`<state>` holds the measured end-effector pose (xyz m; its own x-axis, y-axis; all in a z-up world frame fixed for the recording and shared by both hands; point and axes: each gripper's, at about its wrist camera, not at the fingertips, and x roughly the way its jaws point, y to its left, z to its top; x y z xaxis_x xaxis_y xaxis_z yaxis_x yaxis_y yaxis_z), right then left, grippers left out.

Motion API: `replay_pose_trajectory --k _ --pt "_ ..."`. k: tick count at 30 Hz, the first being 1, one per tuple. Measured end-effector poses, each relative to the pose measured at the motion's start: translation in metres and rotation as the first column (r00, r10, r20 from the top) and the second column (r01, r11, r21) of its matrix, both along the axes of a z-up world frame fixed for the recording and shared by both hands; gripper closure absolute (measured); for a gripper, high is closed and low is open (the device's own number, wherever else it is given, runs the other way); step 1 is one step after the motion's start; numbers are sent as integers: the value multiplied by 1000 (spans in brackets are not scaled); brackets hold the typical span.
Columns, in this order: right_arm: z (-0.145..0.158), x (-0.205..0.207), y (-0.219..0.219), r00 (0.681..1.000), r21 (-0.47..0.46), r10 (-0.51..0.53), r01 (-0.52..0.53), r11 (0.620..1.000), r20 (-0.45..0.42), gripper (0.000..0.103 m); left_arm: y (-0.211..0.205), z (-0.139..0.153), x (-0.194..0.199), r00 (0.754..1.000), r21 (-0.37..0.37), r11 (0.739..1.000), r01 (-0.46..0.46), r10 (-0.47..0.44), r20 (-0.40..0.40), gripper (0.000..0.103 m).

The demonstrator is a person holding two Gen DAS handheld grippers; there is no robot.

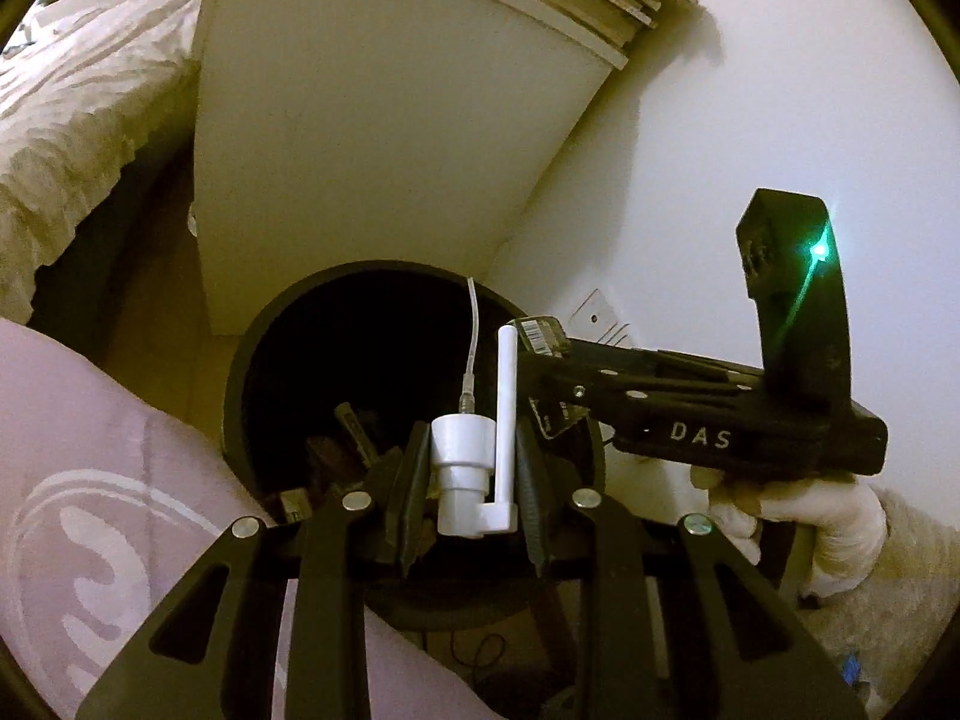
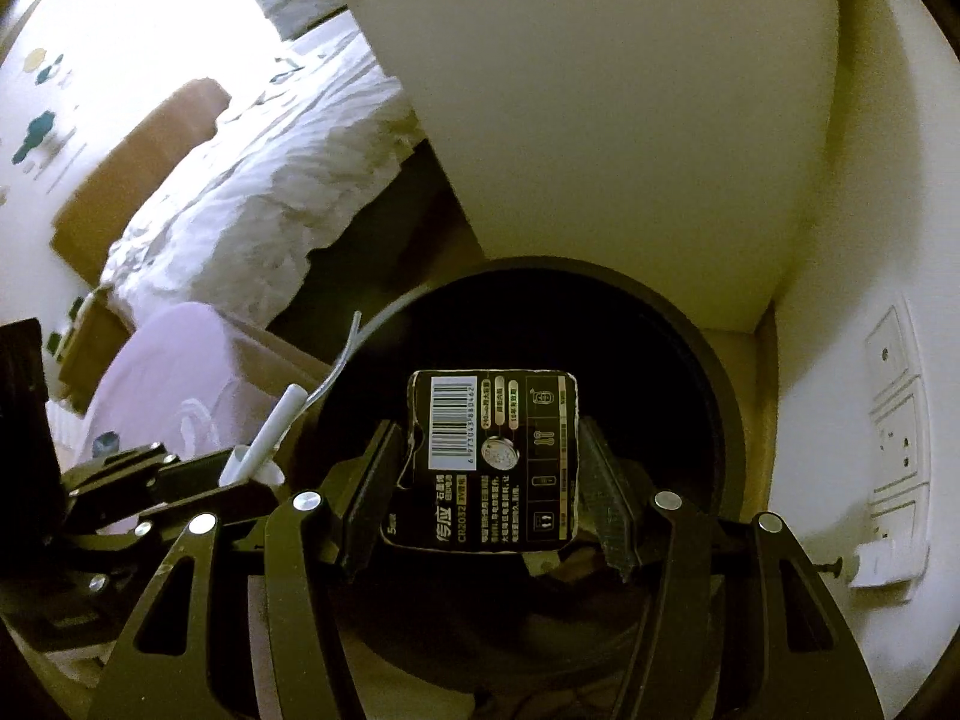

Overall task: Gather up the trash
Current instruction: 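Carry the spray nozzle and battery card over the black trash bin, then open both tools to drop the nozzle and card into the bin, then move both open tools back over the table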

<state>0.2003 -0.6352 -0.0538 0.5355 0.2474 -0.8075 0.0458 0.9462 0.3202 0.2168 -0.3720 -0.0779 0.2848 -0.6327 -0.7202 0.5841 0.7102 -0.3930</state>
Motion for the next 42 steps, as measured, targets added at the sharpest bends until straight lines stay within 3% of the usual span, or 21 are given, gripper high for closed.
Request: replay_pose_trajectory --k 13,19,21,23,26,33,37,42 --pt "-18 6 -12 999 7 -48 48 999 -25 44 -14 -10 10 1000 27 1000 6 -5 -27 75" --pt "-20 5 -15 997 25 -63 64 998 -35 42 -19 -6 10 1000 52 999 4 -4 -2 73" --pt "-21 6 -15 997 33 -72 74 997 -41 41 -19 -4 10 1000 61 998 -1 0 12 68" --pt "-21 6 -17 996 37 -77 79 996 -42 40 -18 1 7 999 73 997 -19 16 44 43" --pt "-19 4 -15 996 37 -80 81 996 -38 37 -16 12 1 994 83 995 -46 37 101 26" --pt "-3 -2 5 999 40 -41 41 998 -4 37 2 43 -20 973 105 989 -106 82 214 26" --pt "12 -2 31 1000 33 15 -16 999 22 37 20 59 -33 953 101 984 -150 116 278 13" --pt "30 -1 72 994 28 95 -96 995 54 37 52 71 -45 936 92 975 -201 164 311 13"
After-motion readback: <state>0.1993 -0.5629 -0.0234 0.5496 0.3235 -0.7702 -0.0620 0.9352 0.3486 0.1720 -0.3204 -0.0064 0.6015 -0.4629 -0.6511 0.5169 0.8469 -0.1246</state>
